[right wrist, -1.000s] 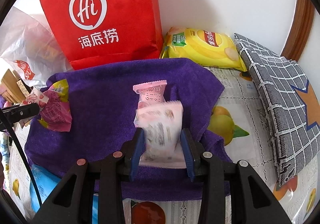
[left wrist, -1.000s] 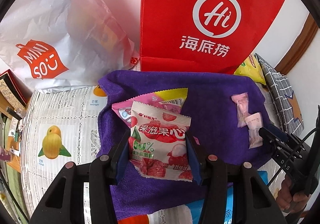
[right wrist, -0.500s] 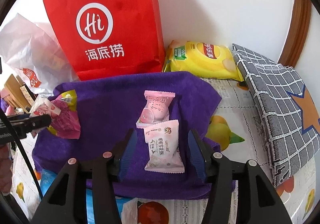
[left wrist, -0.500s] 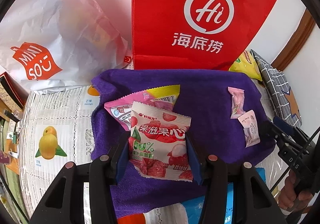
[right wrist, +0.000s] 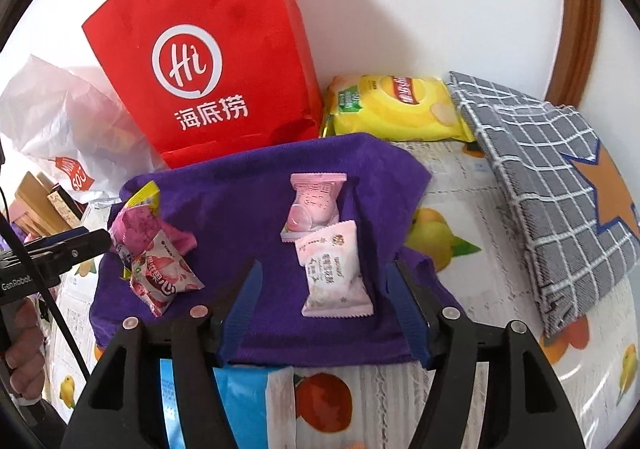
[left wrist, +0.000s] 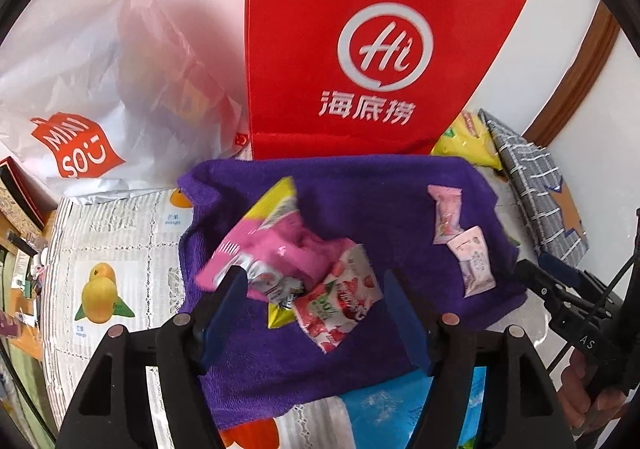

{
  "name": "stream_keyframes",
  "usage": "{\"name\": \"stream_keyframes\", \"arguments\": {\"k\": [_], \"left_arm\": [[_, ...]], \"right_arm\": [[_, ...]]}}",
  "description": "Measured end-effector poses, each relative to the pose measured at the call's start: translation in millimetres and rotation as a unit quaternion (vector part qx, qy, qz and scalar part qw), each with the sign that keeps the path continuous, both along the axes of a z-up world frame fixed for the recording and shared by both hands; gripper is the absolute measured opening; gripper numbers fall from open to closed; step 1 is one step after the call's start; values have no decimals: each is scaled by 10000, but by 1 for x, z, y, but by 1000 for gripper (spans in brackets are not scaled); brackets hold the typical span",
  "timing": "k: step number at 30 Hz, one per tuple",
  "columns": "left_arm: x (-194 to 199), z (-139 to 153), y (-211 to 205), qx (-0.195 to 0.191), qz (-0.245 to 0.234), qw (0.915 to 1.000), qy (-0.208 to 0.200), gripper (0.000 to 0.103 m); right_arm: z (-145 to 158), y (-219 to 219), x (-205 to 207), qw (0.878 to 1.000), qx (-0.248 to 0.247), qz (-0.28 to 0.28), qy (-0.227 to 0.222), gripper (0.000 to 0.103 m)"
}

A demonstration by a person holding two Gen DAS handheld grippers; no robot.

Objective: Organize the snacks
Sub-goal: 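Lower and release the pink biscuit packet with the right tool while the left tool releases the fruit snack bag, then move both tools back to the snack pile beside the tissue pack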

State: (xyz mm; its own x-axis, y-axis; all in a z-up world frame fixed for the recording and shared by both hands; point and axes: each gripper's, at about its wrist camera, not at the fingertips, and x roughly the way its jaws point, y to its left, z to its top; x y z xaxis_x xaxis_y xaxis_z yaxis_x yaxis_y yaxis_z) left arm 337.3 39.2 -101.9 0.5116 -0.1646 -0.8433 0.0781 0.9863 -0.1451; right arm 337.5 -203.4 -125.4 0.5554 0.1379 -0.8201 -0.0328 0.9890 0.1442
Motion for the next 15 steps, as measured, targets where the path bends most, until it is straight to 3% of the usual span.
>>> {"name": "stream_keyframes", "arguments": {"k": [5,15], "left_arm": [[-10,17,1,-81,2,9998,-177,70],[-54,56,0,214,153,9972,-703,70]], "right_arm": [[21,-9,-19,9993,-193,-275,-137,87],[60,-25,-68,9938,-696,-491,-715,87]]}}
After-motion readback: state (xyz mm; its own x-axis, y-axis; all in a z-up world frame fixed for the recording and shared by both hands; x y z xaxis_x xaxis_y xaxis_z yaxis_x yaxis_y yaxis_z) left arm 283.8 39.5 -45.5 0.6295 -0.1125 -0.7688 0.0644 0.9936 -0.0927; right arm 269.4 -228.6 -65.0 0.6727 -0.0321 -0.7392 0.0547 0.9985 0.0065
